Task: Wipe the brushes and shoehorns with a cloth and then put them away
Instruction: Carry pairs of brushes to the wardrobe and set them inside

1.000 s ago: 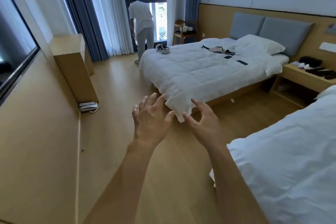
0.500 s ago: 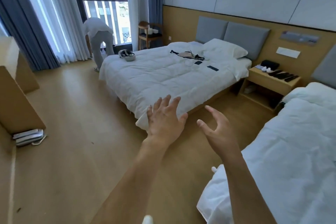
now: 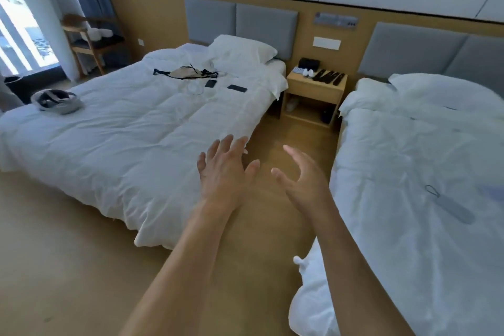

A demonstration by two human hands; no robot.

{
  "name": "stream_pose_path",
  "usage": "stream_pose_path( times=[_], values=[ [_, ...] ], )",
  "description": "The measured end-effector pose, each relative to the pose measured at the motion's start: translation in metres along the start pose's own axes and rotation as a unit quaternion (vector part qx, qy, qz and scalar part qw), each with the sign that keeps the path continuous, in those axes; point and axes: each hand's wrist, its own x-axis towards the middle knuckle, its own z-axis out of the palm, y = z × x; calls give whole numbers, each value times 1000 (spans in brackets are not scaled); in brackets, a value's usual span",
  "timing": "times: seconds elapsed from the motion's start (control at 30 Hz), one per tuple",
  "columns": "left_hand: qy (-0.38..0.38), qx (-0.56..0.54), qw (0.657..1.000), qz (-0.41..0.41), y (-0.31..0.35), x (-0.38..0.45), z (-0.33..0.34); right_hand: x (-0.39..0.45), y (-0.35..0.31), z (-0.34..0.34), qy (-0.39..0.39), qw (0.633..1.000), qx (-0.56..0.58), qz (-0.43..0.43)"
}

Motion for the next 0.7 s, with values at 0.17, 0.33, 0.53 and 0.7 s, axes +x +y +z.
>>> stream_pose_path(
  times=[0.17,0.33,0.53,0.7],
  values=[
    [-28,2,999,33,4,79,35,71,17,13,22,999,-11,27],
    [-29,21,998,57,8,168,67,166,37,24,25,999,-10,36],
    [-23,36,996,76,22,301,97,302,48,18,22,999,-1,35],
    [-19,24,996,82,42,401,130,405,66,10,33,999,-23,36]
  ],
)
